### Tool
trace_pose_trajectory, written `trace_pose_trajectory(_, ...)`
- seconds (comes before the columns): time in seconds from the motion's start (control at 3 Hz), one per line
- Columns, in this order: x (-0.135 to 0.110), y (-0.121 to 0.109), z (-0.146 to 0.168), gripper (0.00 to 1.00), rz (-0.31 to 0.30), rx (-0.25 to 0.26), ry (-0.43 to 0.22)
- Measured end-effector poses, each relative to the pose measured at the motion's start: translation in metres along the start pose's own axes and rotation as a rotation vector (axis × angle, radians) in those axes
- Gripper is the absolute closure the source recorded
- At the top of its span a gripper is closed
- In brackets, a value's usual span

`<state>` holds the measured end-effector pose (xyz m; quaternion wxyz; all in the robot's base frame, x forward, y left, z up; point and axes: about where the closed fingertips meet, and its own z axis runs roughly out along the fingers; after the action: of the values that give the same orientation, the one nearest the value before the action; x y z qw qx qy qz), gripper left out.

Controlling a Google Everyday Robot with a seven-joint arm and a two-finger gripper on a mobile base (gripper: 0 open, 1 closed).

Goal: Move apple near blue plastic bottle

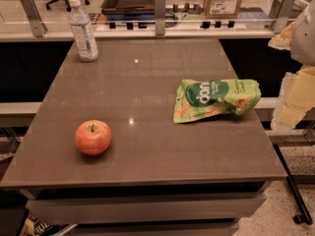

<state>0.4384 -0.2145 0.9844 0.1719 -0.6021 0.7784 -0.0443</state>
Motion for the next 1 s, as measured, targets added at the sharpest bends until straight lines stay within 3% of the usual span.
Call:
trace_pose_trajectory(0.33, 0.000, 0.000, 0.000, 0.00, 0.000, 0.000, 0.000)
trace_pose_trajectory(0.67, -0.005, 0.003, -0.005, 0.00, 0.011, 0.026, -0.056)
trace_pose_trajectory(1.0, -0.013, 0.008, -0.012, 0.00, 0.023, 0.053, -0.173)
